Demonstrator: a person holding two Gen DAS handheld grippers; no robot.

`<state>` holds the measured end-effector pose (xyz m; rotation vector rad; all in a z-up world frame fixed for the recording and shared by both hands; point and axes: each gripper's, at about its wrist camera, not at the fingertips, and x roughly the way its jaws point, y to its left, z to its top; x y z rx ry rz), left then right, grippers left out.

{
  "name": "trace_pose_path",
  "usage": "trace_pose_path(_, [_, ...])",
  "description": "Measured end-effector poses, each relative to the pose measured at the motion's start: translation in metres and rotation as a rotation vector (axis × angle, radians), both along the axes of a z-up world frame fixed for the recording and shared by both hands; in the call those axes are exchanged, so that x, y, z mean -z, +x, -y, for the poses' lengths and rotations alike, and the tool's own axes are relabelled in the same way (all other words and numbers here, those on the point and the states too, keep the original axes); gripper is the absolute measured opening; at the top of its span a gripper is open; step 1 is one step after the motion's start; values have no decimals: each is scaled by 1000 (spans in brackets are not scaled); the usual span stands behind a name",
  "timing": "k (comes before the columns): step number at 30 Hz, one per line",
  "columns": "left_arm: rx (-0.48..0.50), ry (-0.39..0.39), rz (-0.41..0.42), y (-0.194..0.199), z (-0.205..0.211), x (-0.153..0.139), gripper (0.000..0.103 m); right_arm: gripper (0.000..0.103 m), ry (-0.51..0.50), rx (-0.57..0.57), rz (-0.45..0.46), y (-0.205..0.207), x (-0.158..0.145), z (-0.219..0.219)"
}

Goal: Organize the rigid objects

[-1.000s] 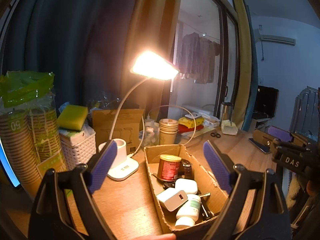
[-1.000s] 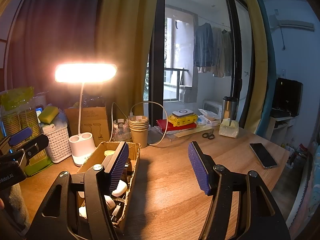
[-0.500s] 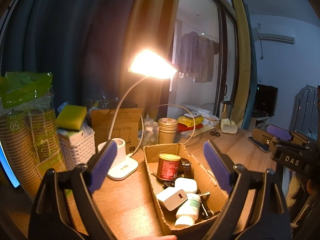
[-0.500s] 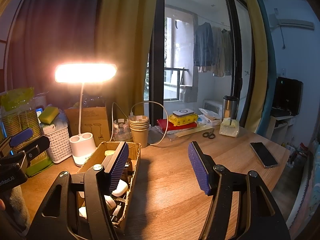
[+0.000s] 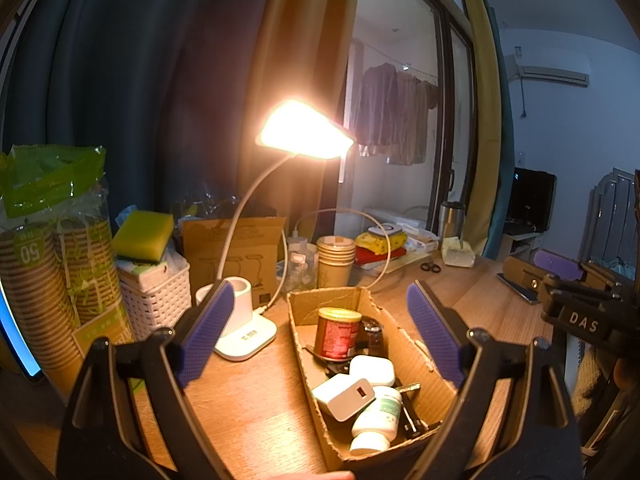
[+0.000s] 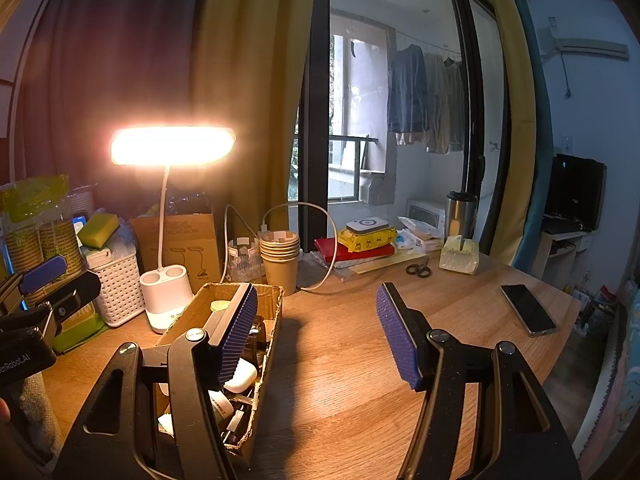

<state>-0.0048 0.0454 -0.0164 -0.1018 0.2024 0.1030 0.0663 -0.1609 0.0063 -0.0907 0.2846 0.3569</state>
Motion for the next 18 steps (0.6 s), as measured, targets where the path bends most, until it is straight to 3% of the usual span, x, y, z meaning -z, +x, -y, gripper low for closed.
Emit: trace_pose_path(18, [1,0,0,0,0,0,90,65,6,4,-5,0,0,-1])
